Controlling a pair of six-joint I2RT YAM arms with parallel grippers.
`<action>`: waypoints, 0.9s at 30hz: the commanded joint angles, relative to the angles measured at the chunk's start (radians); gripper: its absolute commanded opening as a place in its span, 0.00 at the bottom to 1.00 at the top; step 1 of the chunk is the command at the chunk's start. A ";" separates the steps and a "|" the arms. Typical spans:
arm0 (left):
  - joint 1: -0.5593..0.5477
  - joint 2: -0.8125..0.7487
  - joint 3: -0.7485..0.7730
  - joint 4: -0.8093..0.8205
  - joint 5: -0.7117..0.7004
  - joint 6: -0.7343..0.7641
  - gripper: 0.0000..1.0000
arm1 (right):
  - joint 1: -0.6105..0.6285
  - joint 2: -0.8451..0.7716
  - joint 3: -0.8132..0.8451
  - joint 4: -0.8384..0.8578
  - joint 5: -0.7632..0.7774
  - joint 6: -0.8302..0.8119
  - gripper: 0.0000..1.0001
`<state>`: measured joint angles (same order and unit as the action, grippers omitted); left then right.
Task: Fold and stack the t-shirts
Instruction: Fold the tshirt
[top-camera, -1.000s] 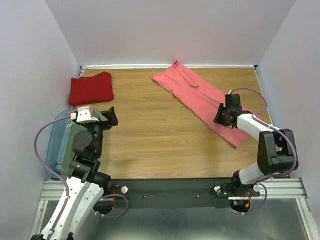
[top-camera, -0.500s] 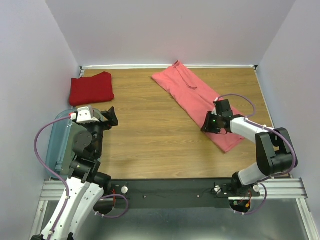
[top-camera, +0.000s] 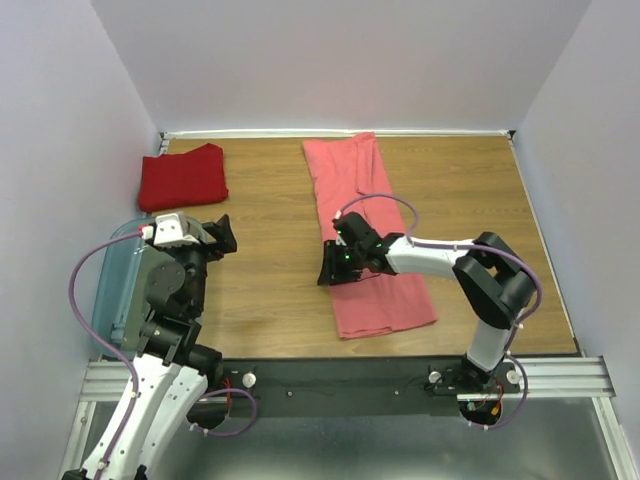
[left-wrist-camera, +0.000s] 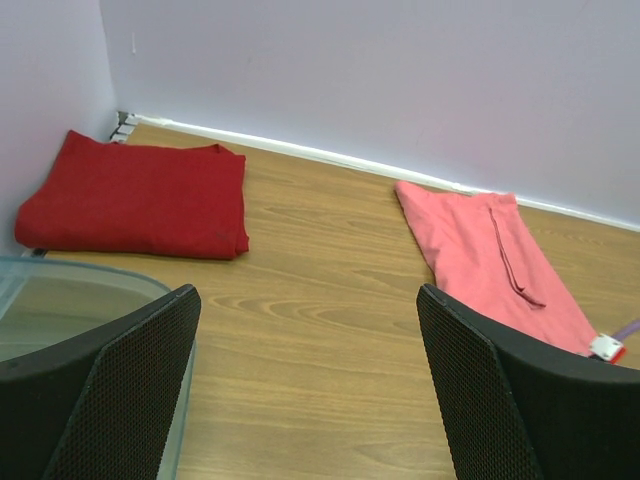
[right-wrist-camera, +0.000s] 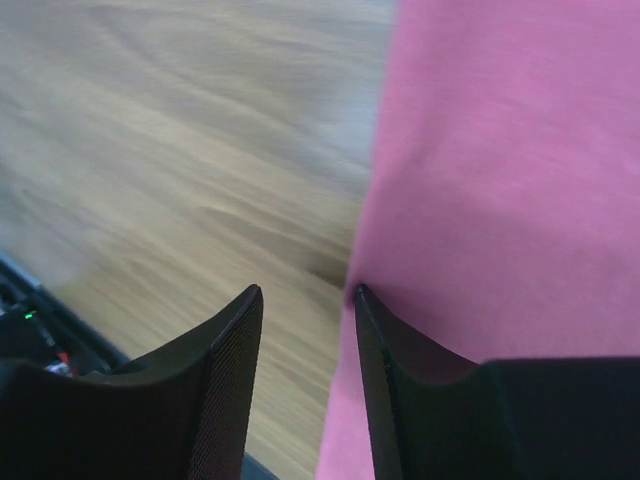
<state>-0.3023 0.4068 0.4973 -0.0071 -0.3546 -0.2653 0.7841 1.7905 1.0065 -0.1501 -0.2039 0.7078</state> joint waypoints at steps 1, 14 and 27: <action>0.005 0.027 0.023 -0.027 0.037 -0.018 0.97 | 0.038 0.026 0.081 -0.014 0.007 0.039 0.52; 0.003 0.217 0.066 -0.074 0.249 -0.189 0.97 | 0.020 -0.214 -0.061 -0.183 0.160 -0.128 0.55; 0.003 0.259 0.077 -0.116 0.439 -0.269 0.98 | 0.060 -0.060 -0.059 -0.089 0.000 -0.082 0.47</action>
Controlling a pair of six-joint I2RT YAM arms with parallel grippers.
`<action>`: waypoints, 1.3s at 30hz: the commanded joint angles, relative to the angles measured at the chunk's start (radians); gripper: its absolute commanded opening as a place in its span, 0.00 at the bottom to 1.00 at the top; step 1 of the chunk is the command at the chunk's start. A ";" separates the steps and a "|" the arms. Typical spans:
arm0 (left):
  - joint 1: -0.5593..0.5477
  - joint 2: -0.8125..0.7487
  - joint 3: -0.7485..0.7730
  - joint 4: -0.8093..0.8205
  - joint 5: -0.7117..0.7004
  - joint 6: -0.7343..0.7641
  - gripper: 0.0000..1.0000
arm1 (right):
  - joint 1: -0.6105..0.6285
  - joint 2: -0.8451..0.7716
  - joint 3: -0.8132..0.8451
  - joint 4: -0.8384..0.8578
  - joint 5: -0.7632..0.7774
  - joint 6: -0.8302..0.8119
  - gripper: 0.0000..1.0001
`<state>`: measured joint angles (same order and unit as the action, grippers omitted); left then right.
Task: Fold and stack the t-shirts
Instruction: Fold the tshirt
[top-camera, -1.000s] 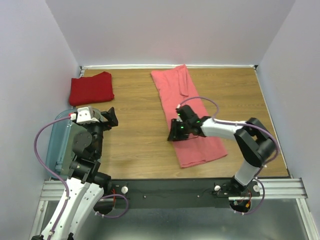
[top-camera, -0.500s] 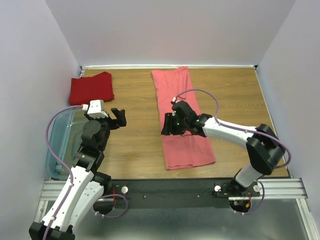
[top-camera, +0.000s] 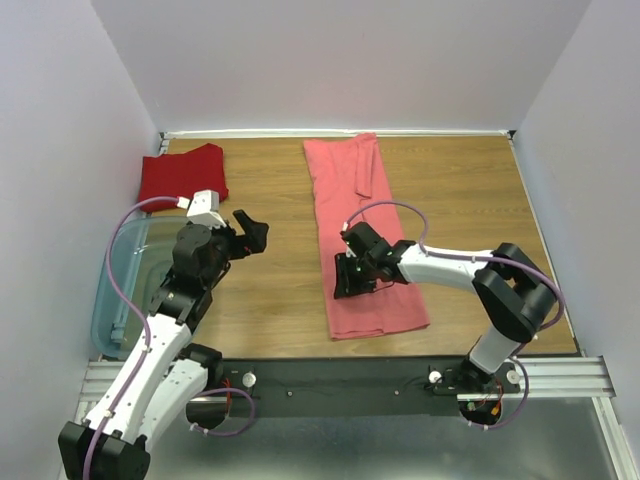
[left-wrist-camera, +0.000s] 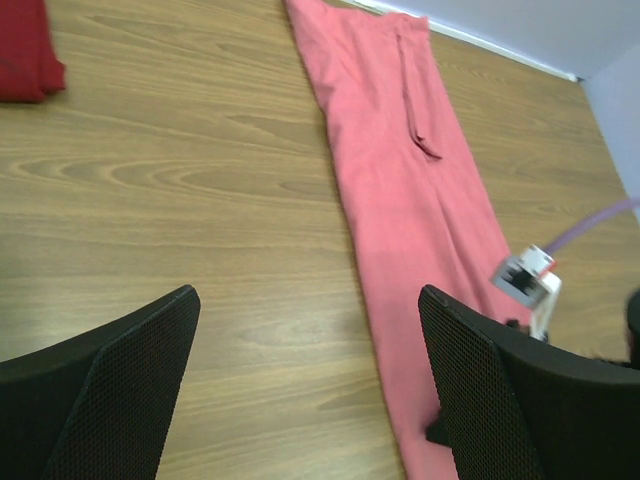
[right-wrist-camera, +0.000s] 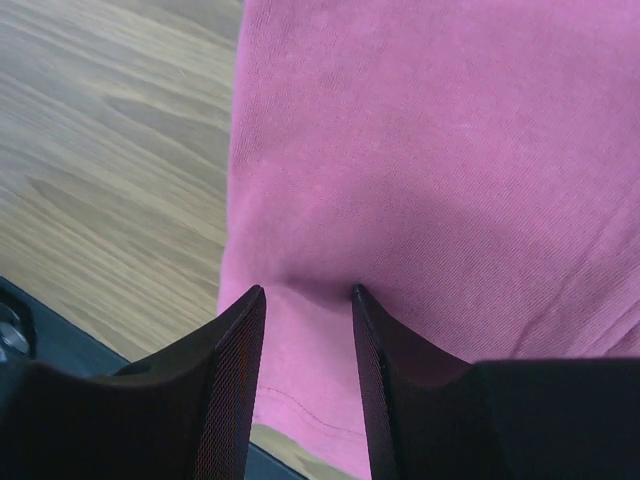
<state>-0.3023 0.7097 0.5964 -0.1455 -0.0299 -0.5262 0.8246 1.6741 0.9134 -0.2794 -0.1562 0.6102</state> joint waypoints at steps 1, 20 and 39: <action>0.005 -0.061 -0.056 0.043 0.167 -0.006 0.98 | 0.027 0.090 0.053 0.060 -0.058 0.023 0.47; -0.125 0.186 0.046 -0.285 0.133 -0.034 0.94 | -0.043 -0.155 -0.067 -0.116 0.147 0.022 0.60; -0.469 0.346 -0.003 -0.351 0.048 -0.265 0.90 | -0.186 -0.628 -0.406 -0.394 0.024 0.191 0.56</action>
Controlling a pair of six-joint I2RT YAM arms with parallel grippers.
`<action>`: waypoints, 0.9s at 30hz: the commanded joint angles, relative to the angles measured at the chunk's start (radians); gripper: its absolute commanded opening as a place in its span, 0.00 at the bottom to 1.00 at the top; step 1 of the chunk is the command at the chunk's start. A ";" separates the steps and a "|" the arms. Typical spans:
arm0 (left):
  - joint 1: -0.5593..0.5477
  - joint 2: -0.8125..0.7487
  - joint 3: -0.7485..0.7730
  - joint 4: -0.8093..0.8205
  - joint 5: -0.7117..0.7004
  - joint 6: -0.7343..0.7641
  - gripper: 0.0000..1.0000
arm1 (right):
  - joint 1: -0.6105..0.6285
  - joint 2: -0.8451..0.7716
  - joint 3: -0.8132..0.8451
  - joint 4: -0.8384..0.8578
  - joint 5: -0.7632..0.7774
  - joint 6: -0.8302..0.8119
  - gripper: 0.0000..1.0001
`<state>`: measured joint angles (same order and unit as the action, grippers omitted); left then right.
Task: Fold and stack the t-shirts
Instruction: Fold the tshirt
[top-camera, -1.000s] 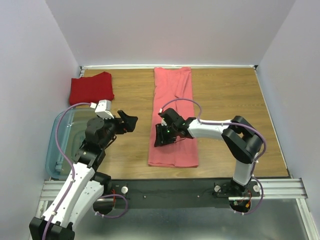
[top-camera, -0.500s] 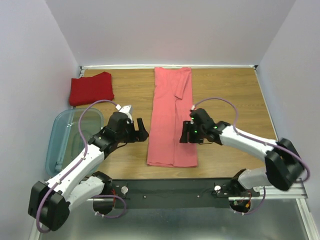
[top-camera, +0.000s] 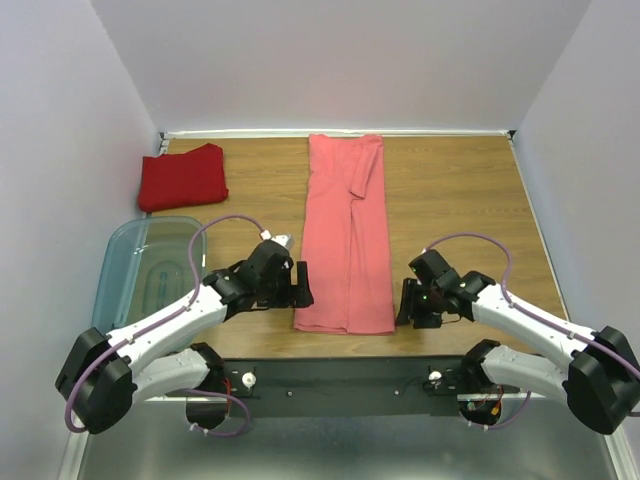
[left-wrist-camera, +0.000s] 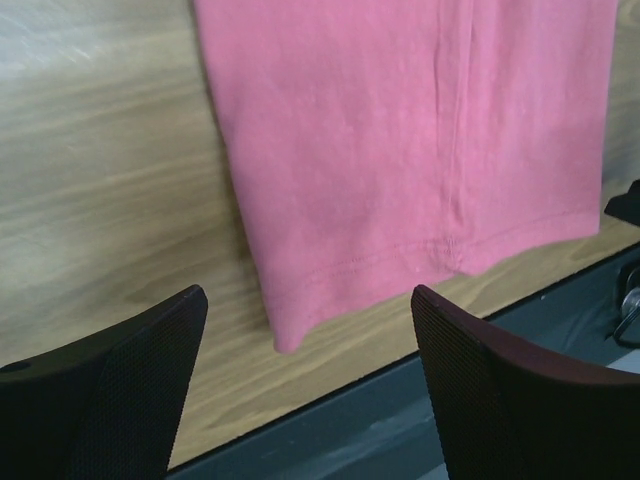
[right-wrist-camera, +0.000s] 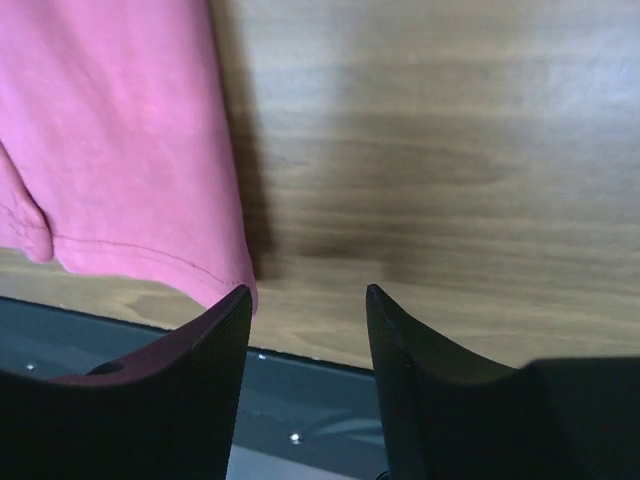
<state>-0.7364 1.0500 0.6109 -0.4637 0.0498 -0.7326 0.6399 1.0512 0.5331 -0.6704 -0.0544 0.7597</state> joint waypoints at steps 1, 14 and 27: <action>-0.043 0.005 -0.022 -0.032 -0.034 -0.063 0.89 | -0.002 0.001 -0.027 0.021 -0.097 0.046 0.54; -0.087 0.021 -0.020 -0.055 -0.071 -0.102 0.87 | -0.002 -0.014 0.001 0.078 -0.121 0.059 0.52; -0.093 0.041 -0.023 -0.069 -0.071 -0.102 0.83 | -0.002 0.030 -0.042 0.140 -0.142 0.064 0.52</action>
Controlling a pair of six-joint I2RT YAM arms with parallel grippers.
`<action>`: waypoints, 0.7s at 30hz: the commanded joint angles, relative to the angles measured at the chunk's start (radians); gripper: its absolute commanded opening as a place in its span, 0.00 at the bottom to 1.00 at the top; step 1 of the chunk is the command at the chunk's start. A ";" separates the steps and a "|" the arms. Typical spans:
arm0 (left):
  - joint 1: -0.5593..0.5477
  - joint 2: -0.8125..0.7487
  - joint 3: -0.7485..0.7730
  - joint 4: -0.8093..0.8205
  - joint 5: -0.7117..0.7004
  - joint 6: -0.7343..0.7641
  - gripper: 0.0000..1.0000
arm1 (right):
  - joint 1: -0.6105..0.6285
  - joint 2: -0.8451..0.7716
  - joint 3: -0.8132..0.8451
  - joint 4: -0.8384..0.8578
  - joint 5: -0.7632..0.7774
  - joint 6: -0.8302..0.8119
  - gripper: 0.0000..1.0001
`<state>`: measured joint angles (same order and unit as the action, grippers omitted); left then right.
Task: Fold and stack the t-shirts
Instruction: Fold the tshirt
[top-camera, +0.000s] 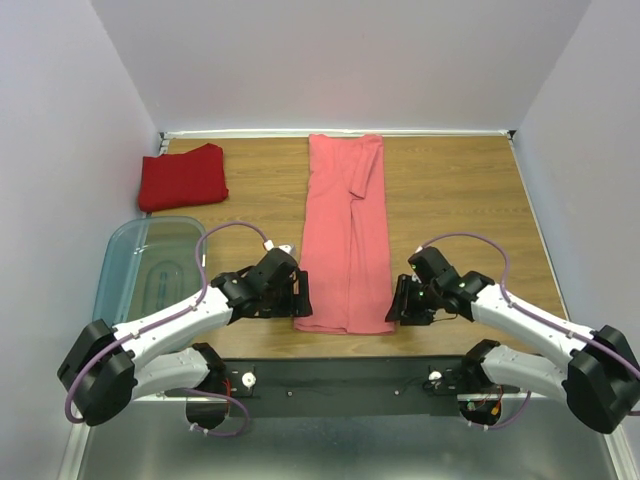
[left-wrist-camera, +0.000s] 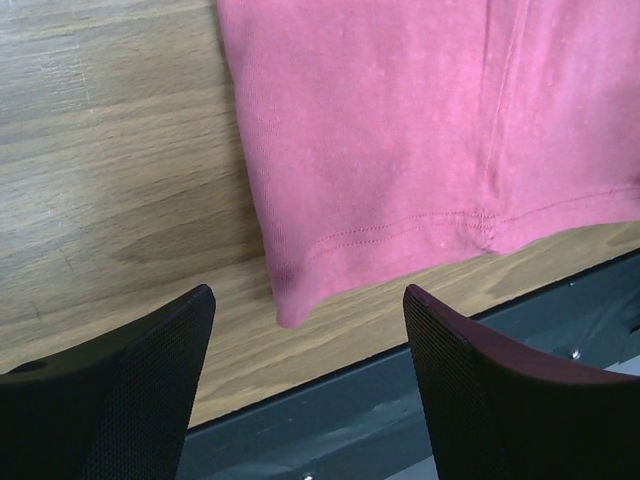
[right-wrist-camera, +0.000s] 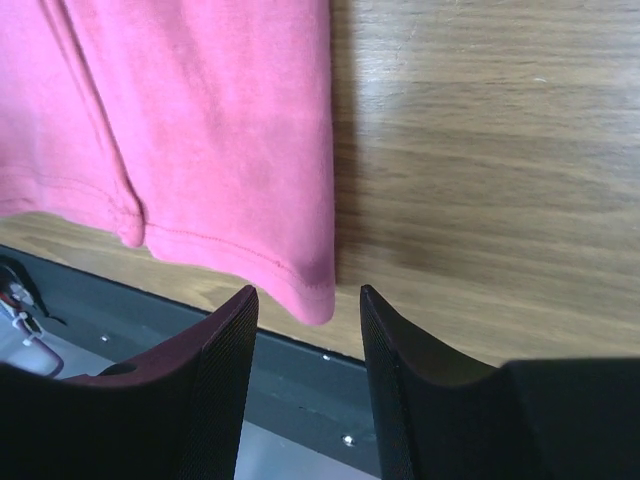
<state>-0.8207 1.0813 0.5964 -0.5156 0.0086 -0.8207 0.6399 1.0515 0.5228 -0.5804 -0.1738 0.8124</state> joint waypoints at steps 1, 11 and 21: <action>-0.011 0.011 -0.009 -0.018 -0.032 -0.012 0.83 | -0.002 0.039 -0.044 0.077 -0.042 0.011 0.52; -0.018 0.022 -0.012 -0.029 -0.027 -0.018 0.76 | -0.002 0.082 -0.119 0.145 -0.056 0.021 0.41; -0.038 0.038 -0.017 -0.038 -0.019 -0.035 0.68 | -0.002 0.068 -0.130 0.143 -0.056 0.016 0.00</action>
<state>-0.8452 1.1065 0.5945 -0.5266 0.0078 -0.8387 0.6392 1.1191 0.4160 -0.4290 -0.2455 0.8379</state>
